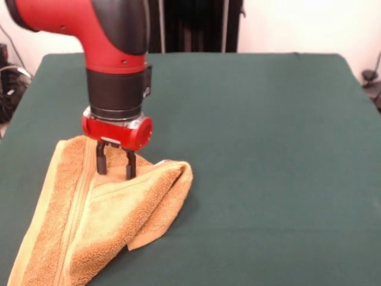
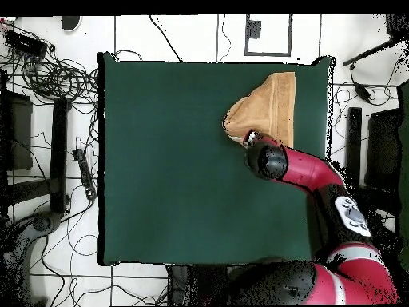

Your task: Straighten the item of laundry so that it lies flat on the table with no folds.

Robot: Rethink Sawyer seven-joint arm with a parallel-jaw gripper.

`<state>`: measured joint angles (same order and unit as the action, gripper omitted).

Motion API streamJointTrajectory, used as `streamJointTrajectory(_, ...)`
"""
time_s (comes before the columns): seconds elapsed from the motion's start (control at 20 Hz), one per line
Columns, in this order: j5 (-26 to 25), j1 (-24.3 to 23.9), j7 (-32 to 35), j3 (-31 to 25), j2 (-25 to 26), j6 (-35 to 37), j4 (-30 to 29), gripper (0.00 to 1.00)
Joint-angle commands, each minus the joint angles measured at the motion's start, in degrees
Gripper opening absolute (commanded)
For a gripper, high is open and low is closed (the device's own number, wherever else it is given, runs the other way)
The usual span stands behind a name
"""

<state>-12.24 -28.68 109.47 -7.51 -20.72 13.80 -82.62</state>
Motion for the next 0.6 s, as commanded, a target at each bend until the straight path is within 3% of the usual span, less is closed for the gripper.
streamJointTrajectory(0.05, -3.42, -1.76, -10.68, -19.11, 8.71, 8.25, -5.94, 1.0)
streamJointTrajectory(0.4, -3.69, -1.21, -7.67, -18.79, 7.52, 10.64, -6.49, 1.0)
streamJointTrajectory(0.6, -4.23, 1.94, -3.84, -15.32, 4.8, 11.07, -6.54, 1.0)
